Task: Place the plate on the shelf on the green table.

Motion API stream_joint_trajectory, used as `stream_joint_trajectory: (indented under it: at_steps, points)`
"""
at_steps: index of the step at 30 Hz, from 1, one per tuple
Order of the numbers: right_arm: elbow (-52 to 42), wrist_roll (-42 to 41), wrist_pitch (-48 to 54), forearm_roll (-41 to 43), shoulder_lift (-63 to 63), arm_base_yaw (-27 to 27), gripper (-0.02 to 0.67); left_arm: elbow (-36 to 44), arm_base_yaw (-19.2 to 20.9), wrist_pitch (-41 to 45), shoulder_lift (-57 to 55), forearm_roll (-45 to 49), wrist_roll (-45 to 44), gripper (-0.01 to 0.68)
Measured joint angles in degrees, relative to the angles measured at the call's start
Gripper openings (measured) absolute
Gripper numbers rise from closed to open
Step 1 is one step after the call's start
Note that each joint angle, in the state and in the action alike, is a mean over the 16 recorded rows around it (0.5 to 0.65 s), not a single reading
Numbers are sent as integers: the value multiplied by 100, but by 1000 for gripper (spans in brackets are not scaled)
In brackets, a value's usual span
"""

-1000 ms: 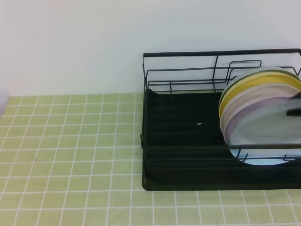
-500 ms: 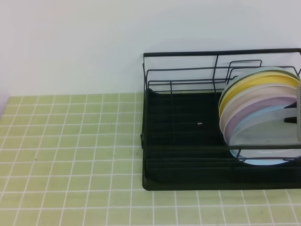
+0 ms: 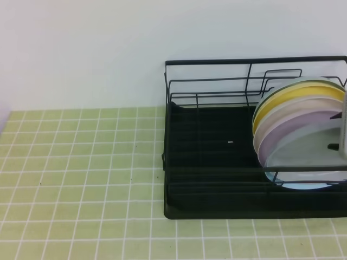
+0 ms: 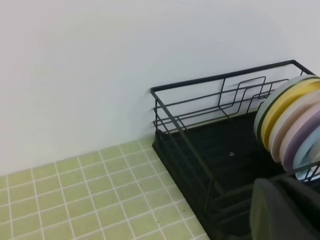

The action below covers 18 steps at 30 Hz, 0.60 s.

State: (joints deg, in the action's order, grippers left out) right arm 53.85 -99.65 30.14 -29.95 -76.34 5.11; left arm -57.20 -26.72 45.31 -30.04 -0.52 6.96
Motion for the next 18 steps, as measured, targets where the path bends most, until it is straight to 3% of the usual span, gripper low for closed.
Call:
stream_joint_trajectory:
  at_steps: [8, 18]
  points:
    - [-17, 264, -43, 8, 336, 0, 397, 0, 0, 0, 0, 0, 0, -2]
    - [-17, 625, 19, -61, 780, -1, 386, 0, 0, 1, 0, 0, 0, -2]
